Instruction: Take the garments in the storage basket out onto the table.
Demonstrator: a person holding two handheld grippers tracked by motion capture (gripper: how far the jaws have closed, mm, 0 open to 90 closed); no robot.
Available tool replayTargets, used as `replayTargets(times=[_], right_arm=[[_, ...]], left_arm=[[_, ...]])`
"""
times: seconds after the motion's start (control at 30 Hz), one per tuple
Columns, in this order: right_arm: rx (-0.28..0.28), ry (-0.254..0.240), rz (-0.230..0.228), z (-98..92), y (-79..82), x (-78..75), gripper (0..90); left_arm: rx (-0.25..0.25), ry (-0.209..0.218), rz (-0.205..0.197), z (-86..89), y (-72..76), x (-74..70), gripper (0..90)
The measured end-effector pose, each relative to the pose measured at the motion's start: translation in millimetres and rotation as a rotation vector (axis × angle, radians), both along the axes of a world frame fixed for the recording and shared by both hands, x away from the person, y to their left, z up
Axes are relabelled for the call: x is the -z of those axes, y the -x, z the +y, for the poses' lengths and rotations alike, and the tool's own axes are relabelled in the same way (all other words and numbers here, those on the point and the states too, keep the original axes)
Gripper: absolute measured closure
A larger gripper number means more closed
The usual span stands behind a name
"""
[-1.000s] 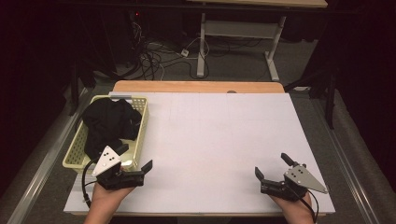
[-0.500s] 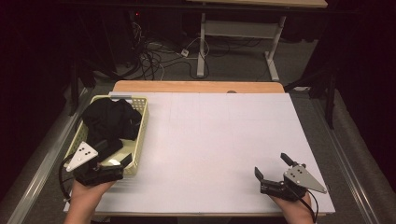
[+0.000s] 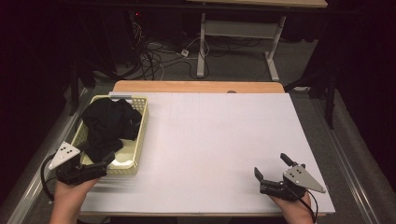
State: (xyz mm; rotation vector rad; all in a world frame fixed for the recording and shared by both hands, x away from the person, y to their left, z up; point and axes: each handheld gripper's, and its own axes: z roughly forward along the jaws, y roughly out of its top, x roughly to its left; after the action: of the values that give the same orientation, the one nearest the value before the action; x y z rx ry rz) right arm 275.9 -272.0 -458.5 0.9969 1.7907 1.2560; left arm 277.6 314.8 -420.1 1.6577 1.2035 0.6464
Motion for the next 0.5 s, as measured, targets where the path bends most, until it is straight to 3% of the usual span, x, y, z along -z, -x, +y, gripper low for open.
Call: replayTargets(times=[0.27,0.5], right_arm=[[-0.001,0.003,0.000,0.3,0.2,0.8,0.1],[-0.007,0.011,-0.004,2.1,0.5,0.5,0.1]], left_arm=[[-0.027,0.020,0.009,18.4,1.7,2.5,0.0],[-0.043,0.053,-0.012,26.6,4.1,5.0,0.0]])
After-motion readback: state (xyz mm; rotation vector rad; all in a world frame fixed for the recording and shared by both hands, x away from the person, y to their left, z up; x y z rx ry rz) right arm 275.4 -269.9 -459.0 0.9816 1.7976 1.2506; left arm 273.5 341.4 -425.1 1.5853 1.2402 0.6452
